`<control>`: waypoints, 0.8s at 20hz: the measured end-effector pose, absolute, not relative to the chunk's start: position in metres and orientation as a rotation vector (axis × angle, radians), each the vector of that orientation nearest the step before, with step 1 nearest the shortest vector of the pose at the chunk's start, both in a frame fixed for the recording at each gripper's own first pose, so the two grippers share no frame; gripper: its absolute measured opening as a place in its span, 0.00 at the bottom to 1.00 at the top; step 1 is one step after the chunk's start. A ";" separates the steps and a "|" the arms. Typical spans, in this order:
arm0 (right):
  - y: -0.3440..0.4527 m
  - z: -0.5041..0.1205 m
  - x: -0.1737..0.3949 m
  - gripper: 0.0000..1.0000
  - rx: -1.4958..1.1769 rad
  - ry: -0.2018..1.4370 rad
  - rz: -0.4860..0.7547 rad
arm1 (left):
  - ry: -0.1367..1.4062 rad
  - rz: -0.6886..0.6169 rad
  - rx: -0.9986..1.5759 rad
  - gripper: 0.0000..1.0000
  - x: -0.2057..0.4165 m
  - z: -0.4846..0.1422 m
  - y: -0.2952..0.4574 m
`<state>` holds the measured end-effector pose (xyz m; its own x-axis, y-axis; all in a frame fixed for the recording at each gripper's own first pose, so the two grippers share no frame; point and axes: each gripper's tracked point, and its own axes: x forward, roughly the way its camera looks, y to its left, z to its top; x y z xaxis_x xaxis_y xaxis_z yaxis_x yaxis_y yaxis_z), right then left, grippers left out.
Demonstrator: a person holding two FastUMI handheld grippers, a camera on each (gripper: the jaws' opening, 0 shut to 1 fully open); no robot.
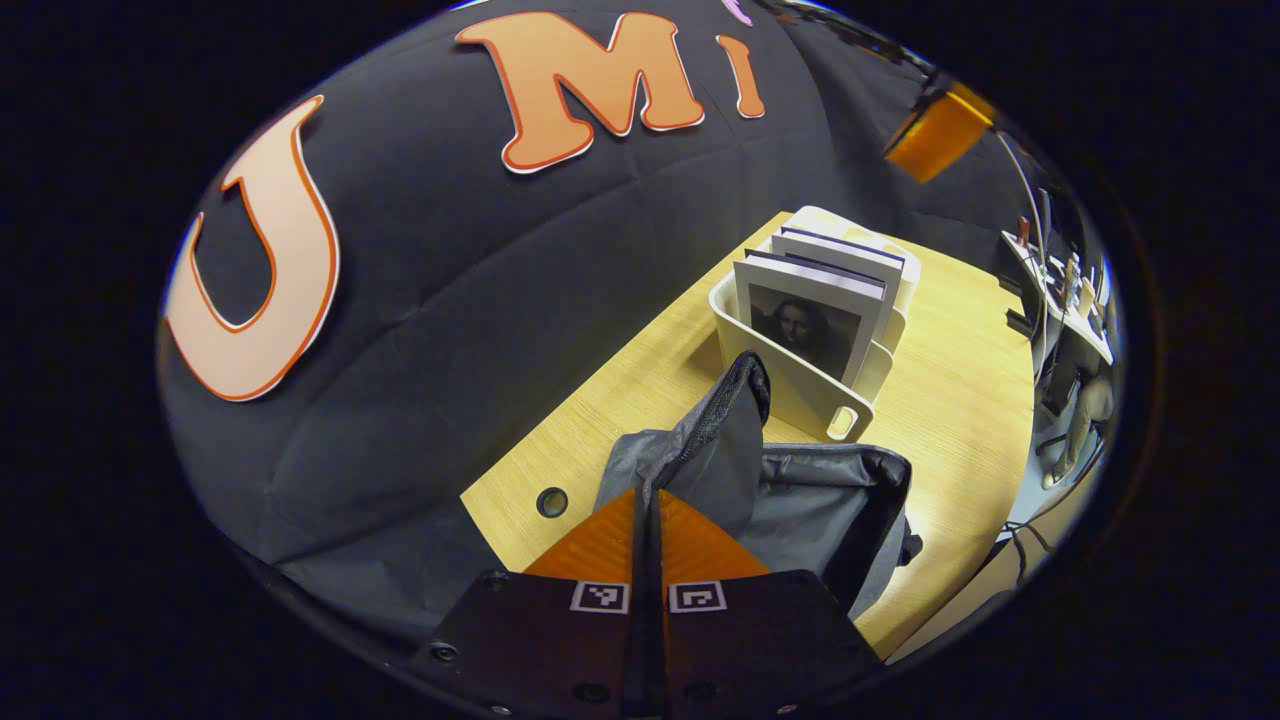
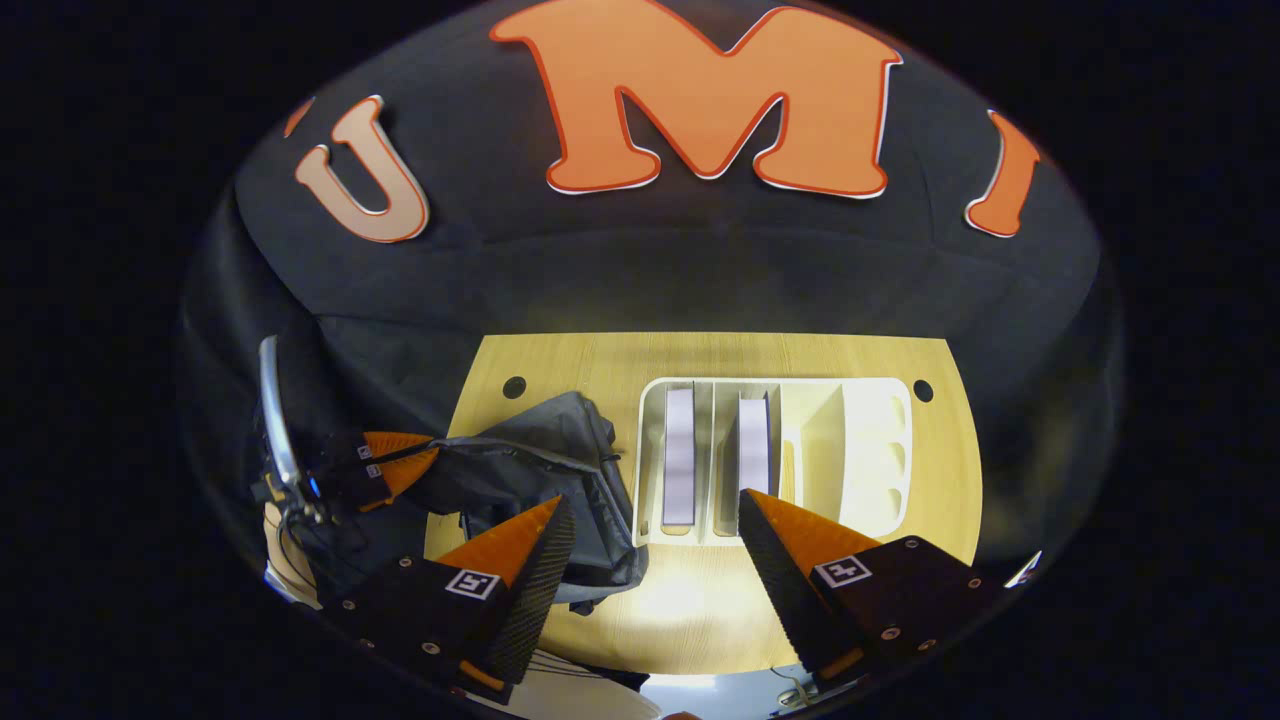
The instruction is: Open the schoolbag, grab two books from the bookshelf and put them into the schoolbag.
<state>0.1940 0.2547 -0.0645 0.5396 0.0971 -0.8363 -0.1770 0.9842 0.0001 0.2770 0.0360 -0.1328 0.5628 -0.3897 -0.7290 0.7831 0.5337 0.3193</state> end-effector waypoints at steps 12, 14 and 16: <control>0.254 -0.174 0.261 0.99 -0.174 1.252 0.061 | 0.672 -0.773 0.679 0.01 0.281 -0.143 0.042; 0.250 -0.183 0.265 0.99 -0.180 1.264 0.049 | 0.682 -0.772 0.681 0.01 0.281 -0.145 0.043; 0.250 -0.189 0.270 0.99 -0.171 1.274 0.046 | 0.691 -0.777 0.682 0.00 0.281 -0.148 0.043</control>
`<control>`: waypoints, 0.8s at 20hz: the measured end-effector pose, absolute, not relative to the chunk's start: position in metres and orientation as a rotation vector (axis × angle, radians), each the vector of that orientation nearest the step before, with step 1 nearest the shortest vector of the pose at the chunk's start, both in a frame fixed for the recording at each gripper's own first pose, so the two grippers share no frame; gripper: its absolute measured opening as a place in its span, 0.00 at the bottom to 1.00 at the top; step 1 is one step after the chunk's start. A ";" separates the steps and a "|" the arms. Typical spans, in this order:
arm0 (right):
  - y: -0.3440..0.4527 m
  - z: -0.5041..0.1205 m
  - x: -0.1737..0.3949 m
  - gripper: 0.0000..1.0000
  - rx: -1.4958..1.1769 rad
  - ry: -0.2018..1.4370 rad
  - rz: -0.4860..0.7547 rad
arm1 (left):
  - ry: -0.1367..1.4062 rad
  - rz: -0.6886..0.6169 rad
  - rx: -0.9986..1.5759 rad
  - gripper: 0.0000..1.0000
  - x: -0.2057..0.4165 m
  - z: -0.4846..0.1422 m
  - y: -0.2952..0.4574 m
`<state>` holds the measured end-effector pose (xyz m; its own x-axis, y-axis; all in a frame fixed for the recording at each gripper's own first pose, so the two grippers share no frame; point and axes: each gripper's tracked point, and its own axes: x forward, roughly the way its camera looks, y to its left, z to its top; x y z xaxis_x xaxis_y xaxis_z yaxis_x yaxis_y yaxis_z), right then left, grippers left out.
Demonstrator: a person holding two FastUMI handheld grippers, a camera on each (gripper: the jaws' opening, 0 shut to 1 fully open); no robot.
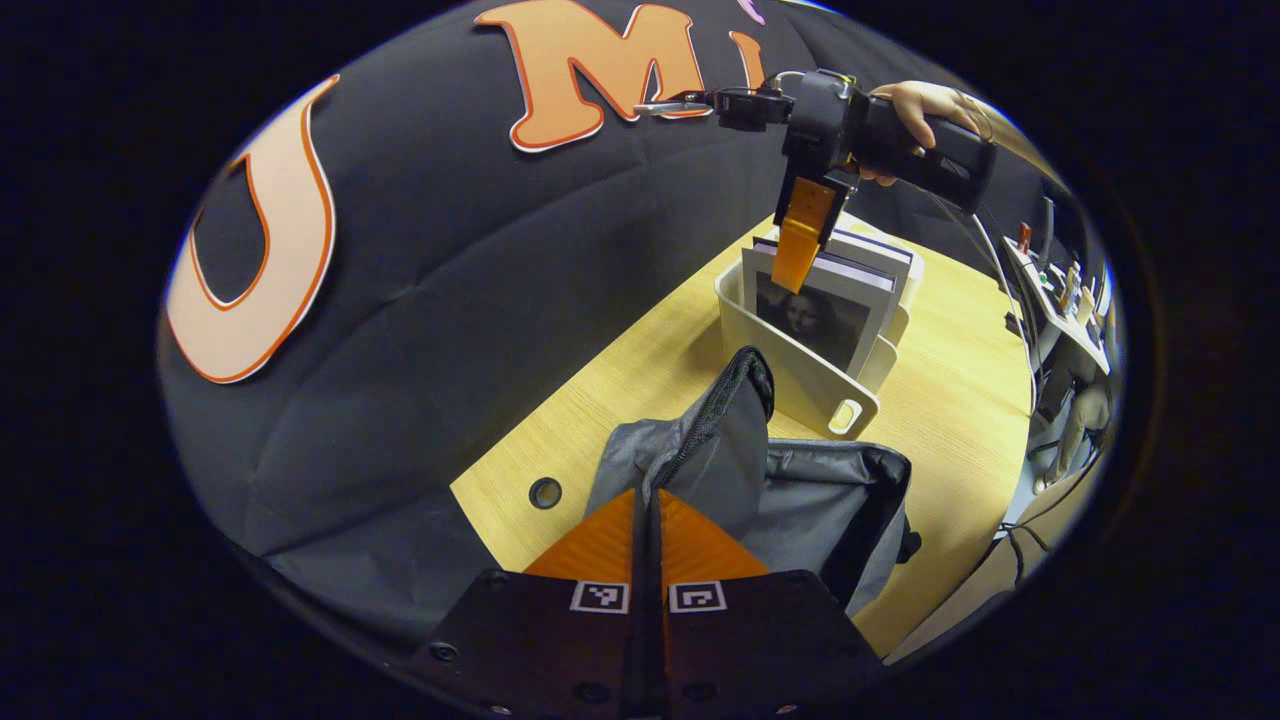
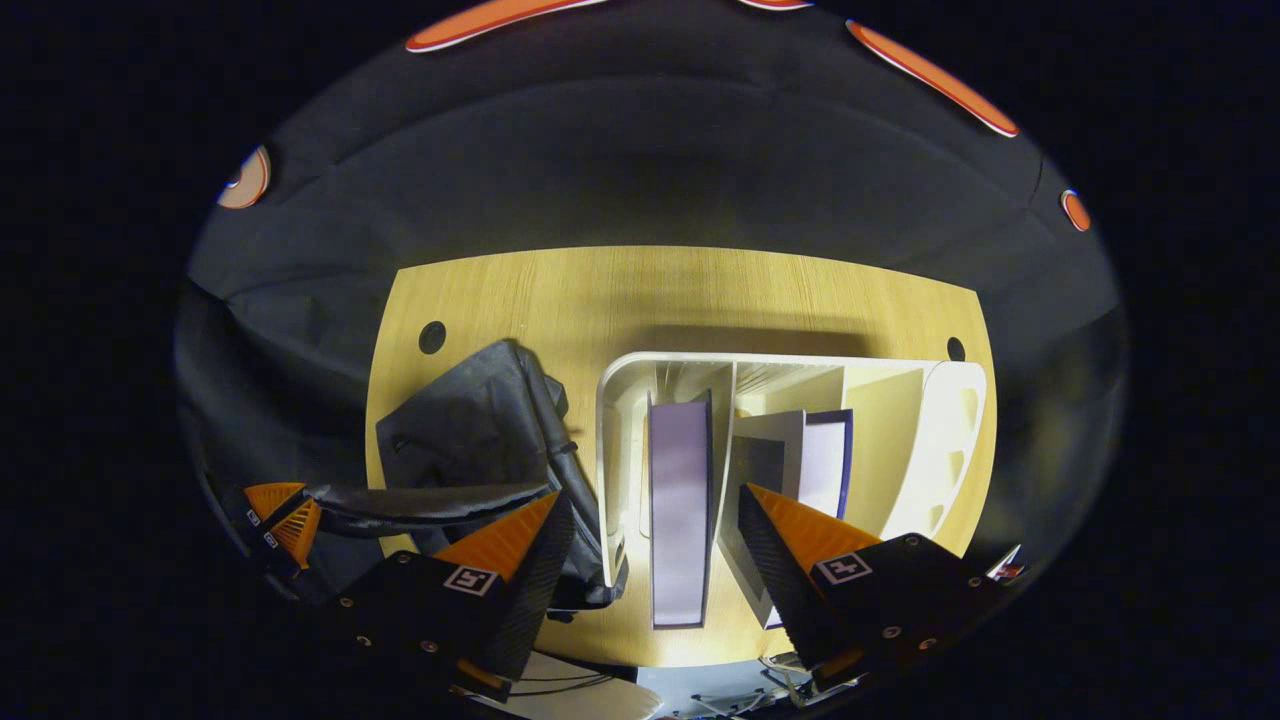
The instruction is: Open the schoolbag, grab two books from the bookshelf and put them into the schoolbag.
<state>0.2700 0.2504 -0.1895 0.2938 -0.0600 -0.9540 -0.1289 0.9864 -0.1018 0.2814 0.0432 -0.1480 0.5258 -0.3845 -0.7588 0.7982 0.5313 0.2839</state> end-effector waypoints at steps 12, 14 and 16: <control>0.249 -0.224 0.276 0.53 -0.206 1.331 0.006 | 0.735 -0.790 0.694 0.01 0.285 -0.157 0.044; 0.249 -0.222 0.273 0.37 -0.210 1.330 0.016 | 0.734 -0.797 0.700 0.00 0.284 -0.155 0.043; 0.251 -0.213 0.266 0.35 -0.213 1.324 0.021 | 0.732 -0.797 0.702 0.00 0.285 -0.153 0.041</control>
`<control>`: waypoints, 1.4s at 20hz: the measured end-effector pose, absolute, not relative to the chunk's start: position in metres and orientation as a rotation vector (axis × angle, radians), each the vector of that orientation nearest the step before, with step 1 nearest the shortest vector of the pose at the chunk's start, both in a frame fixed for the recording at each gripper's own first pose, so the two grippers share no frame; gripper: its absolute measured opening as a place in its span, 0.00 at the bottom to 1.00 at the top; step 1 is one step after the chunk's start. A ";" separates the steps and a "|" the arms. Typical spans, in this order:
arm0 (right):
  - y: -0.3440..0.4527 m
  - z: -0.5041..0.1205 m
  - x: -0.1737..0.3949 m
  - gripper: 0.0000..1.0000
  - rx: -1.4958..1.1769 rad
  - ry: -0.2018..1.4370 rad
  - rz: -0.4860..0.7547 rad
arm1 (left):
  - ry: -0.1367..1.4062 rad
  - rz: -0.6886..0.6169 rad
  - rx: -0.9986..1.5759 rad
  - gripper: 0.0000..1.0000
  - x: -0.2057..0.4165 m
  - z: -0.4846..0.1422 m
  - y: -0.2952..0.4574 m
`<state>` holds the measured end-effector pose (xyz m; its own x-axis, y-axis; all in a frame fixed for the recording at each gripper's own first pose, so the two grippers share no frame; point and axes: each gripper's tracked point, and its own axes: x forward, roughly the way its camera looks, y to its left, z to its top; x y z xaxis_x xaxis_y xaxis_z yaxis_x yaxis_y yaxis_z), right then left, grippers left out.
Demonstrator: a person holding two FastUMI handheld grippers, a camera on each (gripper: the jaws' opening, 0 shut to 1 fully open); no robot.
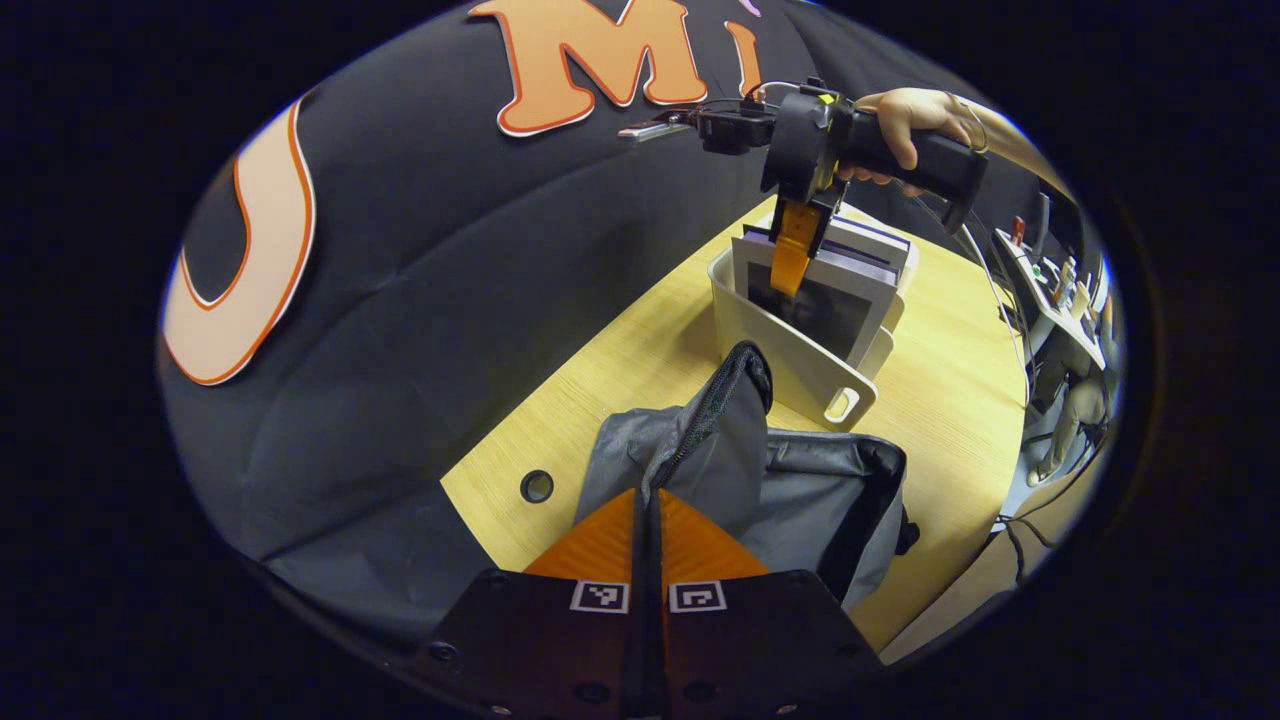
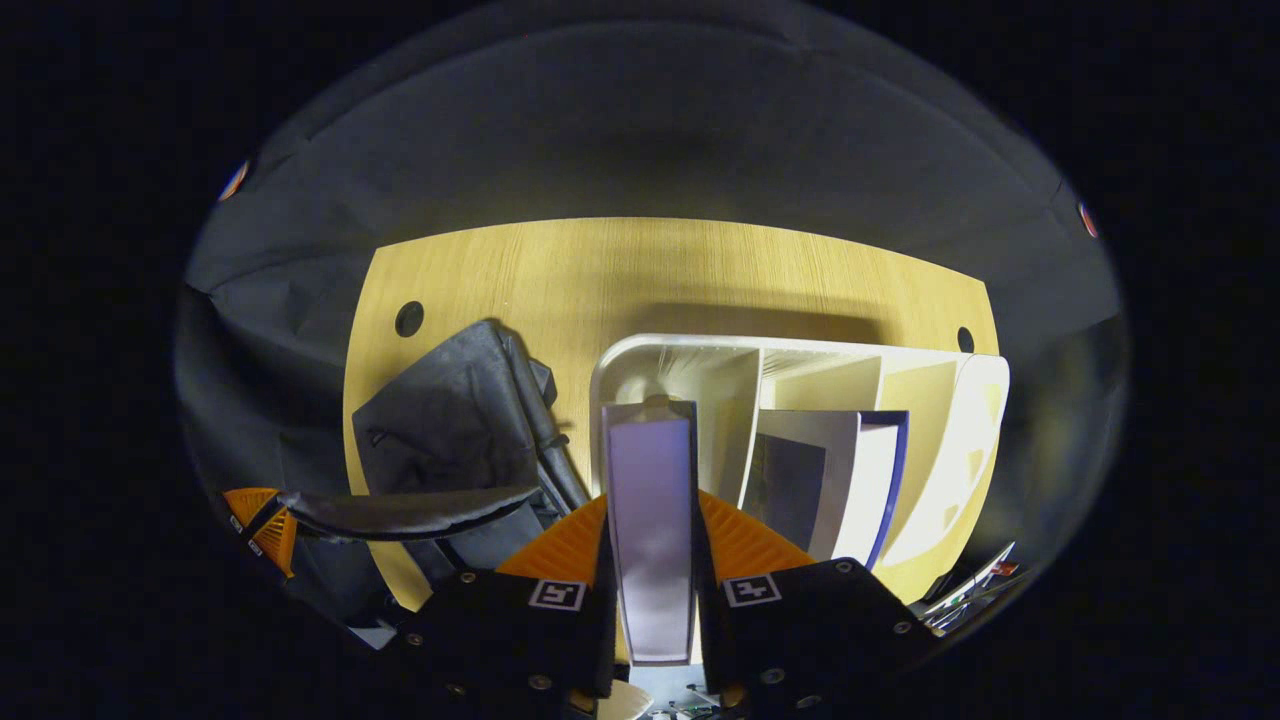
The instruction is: Open the schoolbag, grab two books from the bookshelf and put them into the schoolbag.
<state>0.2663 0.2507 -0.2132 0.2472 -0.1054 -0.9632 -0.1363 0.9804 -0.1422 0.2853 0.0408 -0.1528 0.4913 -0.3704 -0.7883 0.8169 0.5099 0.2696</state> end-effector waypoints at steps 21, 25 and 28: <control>0.241 -0.044 0.109 0.34 0.160 0.943 0.025 | 0.711 -0.849 0.683 0.00 0.256 -0.151 0.034; 0.237 -0.074 0.068 0.33 0.353 0.919 0.037 | 0.711 -0.856 0.697 0.01 0.254 -0.148 0.030; 0.243 -0.109 0.052 0.34 0.521 0.896 0.074 | 0.697 -0.854 0.699 0.01 0.251 -0.142 0.025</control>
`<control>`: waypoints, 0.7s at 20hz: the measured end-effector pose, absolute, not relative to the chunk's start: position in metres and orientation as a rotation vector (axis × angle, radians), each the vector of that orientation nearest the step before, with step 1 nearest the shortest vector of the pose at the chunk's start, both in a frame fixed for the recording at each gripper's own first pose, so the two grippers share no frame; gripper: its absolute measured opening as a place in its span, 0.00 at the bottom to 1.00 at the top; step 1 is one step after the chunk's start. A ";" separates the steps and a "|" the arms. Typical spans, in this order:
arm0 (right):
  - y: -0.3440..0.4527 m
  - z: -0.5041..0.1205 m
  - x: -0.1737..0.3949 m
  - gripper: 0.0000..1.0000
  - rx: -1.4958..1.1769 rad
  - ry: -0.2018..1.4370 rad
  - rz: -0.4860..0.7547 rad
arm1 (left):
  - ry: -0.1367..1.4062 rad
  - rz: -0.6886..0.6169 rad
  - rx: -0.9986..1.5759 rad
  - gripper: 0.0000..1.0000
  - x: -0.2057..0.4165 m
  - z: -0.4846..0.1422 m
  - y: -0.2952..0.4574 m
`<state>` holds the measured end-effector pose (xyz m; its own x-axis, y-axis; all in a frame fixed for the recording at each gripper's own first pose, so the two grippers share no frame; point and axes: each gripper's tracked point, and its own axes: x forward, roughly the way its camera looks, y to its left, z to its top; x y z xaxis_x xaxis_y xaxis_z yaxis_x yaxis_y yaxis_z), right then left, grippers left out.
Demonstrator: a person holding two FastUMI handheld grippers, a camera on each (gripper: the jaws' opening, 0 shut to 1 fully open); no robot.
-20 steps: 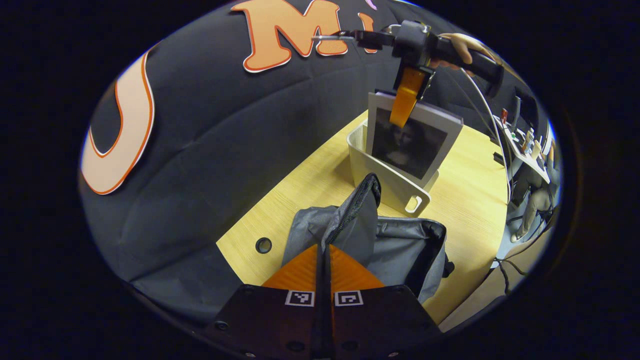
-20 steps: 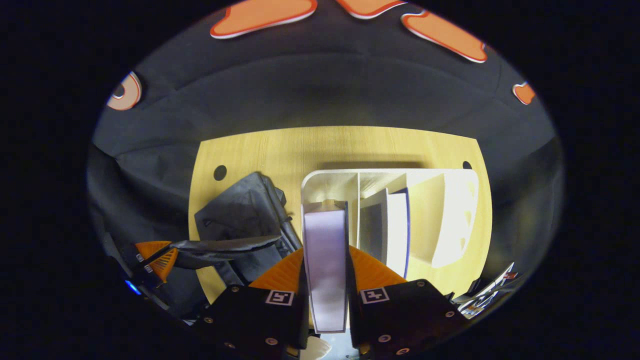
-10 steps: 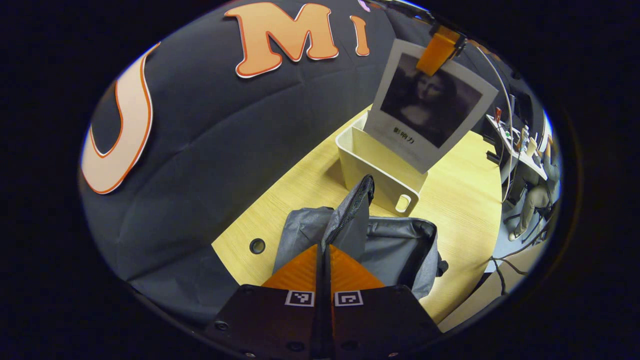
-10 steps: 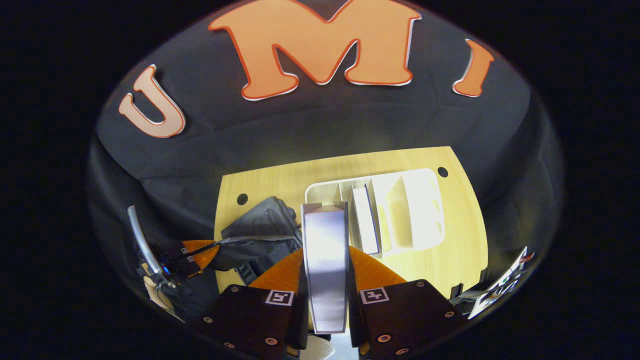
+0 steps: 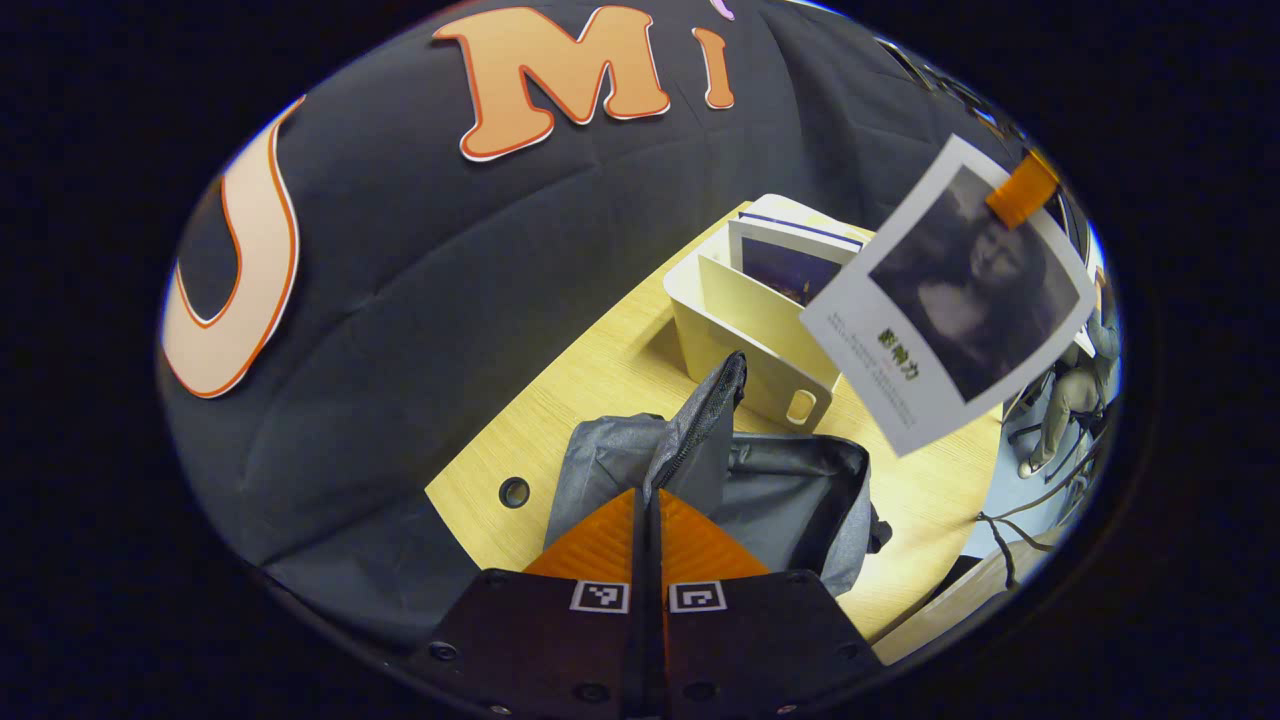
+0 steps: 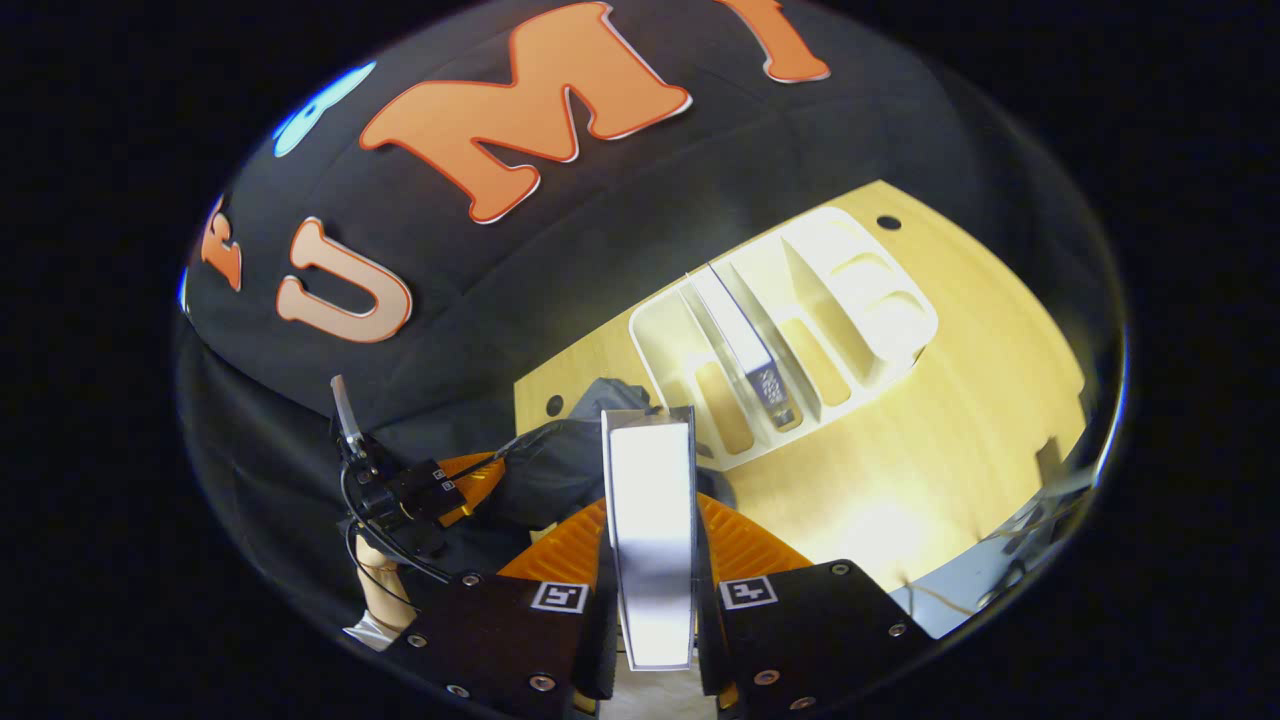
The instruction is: Open the schoolbag, grab two books from the bookshelf and put them into the schoolbag.
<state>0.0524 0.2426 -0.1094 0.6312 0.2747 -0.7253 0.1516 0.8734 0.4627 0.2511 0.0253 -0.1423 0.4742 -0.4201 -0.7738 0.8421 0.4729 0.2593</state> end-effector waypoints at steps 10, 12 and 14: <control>0.290 -0.243 0.046 0.33 1.002 0.842 0.123 | 0.711 -0.854 0.748 0.00 0.236 -0.132 0.020; 0.308 -0.264 0.056 0.33 1.068 0.825 0.131 | 0.706 -0.856 0.777 0.01 0.235 -0.130 0.016; 0.327 -0.280 0.069 0.33 1.134 0.817 0.139 | 0.703 -0.863 0.793 0.00 0.230 -0.129 0.010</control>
<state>0.0691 0.3272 -0.2802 0.7095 0.4896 -0.5068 0.2941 0.4479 0.8443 0.2299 0.0105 -0.1290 0.4708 -0.3804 -0.7960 0.8565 0.4135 0.3090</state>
